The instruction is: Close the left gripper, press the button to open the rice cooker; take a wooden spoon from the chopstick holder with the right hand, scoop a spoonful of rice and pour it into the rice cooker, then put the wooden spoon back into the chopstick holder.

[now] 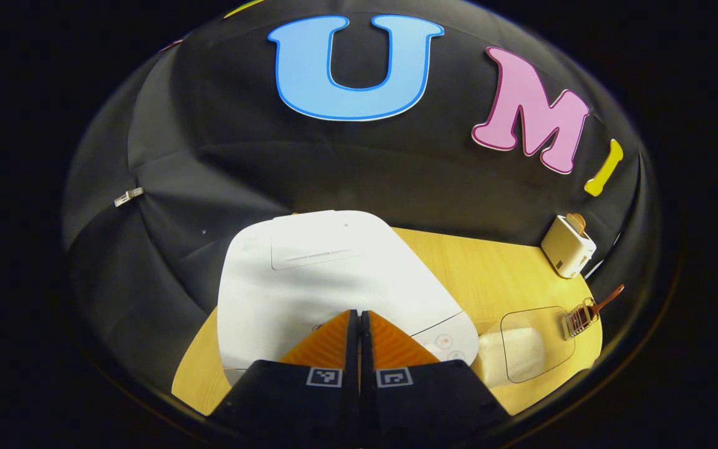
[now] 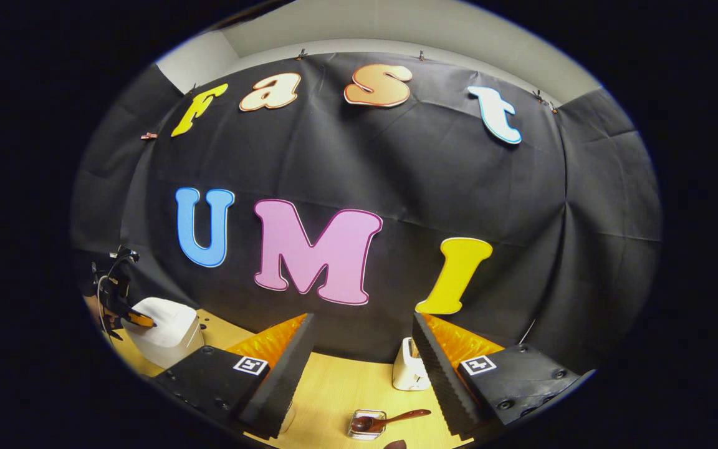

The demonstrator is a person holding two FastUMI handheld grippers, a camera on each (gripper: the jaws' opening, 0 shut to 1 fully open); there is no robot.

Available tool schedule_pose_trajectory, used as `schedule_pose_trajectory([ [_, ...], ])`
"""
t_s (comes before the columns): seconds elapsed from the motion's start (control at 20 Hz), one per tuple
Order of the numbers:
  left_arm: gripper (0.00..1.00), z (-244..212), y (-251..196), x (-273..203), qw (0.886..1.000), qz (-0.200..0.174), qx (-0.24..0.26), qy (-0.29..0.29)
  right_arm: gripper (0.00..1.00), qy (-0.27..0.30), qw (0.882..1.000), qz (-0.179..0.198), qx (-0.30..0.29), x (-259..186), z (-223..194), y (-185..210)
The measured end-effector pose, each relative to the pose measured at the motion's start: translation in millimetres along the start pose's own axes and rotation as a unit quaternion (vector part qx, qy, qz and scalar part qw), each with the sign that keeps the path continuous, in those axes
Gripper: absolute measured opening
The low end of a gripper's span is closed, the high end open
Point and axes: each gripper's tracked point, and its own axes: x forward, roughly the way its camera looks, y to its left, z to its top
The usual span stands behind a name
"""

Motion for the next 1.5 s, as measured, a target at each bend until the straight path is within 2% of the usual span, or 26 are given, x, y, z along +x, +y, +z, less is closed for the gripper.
schedule_pose_trajectory([
  [0.1,0.06,-2,2,0,1.0,-0.004,-0.019,0.009,0.96,0.0,1.0,0.003,0.003,-1,-1,2],
  [0.3,0.06,9,1,-3,1.0,0.009,-0.02,0.007,0.96,-0.006,1.0,0.006,-0.006,-3,2,3],
  [0.4,0.06,27,-1,-14,0.999,0.018,-0.015,-0.024,0.96,-0.01,1.0,0.001,-0.007,-4,4,-3],
  [0.7,0.06,117,7,-42,0.992,0.023,-0.024,-0.119,0.96,-0.009,1.0,-0.011,-0.002,-7,2,-14],
  [0.85,0.06,148,14,-44,0.989,0.027,-0.021,-0.145,0.96,-0.008,1.0,-0.016,0.001,-11,1,-17],
  [1.2,0.06,190,20,-54,0.978,0.044,0.004,-0.204,0.96,0.0,0.999,-0.034,0.015,-18,-11,-34],
  [1.5,0.05,212,0,-92,0.961,0.028,0.005,-0.276,0.96,0.024,0.998,-0.036,0.047,-24,-52,-40],
])
